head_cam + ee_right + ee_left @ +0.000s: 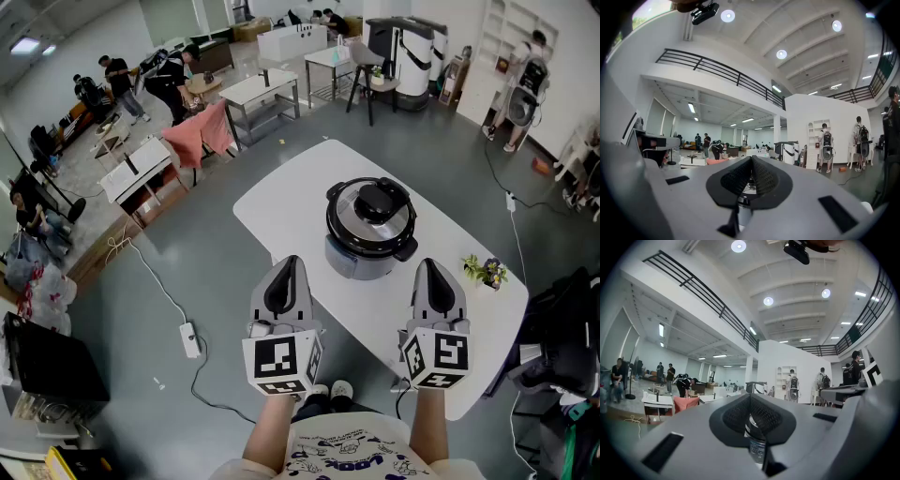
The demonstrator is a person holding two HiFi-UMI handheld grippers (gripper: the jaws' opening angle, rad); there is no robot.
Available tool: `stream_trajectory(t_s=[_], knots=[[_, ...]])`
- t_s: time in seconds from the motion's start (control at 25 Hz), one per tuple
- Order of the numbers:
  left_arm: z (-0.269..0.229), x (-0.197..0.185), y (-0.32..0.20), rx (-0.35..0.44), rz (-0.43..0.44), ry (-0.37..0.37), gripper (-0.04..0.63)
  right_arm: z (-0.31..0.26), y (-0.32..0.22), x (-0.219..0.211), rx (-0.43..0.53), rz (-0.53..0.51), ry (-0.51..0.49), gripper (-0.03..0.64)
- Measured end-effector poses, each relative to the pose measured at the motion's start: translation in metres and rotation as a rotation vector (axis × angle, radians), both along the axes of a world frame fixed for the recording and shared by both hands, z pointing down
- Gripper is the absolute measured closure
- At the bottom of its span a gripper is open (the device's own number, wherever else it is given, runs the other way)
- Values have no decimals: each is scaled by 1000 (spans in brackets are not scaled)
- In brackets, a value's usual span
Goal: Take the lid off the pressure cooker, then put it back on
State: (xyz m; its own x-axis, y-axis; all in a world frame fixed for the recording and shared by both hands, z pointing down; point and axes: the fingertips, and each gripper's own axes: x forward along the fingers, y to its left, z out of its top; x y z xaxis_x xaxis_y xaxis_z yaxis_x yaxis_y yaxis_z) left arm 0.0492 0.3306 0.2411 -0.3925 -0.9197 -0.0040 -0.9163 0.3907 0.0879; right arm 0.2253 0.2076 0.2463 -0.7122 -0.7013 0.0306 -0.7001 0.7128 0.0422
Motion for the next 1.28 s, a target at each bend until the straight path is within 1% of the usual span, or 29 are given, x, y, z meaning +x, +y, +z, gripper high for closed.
stream_trajectory(t_s=[0.28,0.56,0.72,0.76,0.84,0.88,0.92,1.04,1.24,1.28], knots=[[-3,-4,-2,0,0,-4,580,-2,-3,-4,2,0,9,606],[2,-6,-10,-2,-25,0,580,3,-13,-2,-18,-22,-26,601],[9,-7,-15,-2,-52,9,578,8,-19,-4,-18,-62,-21,530],[11,-7,-15,2,-59,13,559,10,-20,-5,-18,-70,-20,513],[14,-9,-16,10,-76,20,472,14,-22,-6,-20,-88,-13,460],[15,-10,-16,10,-85,23,442,16,-23,-7,-21,-98,-7,427],[16,-10,-17,7,-92,24,424,17,-25,-8,-23,-107,0,410],[18,-12,-23,-6,-103,25,408,20,-31,-13,-34,-131,13,377],[14,-17,-33,-12,-107,24,407,18,-38,-25,-48,-167,25,324],[14,-20,-35,-12,-107,25,407,18,-40,-28,-49,-170,24,322]])
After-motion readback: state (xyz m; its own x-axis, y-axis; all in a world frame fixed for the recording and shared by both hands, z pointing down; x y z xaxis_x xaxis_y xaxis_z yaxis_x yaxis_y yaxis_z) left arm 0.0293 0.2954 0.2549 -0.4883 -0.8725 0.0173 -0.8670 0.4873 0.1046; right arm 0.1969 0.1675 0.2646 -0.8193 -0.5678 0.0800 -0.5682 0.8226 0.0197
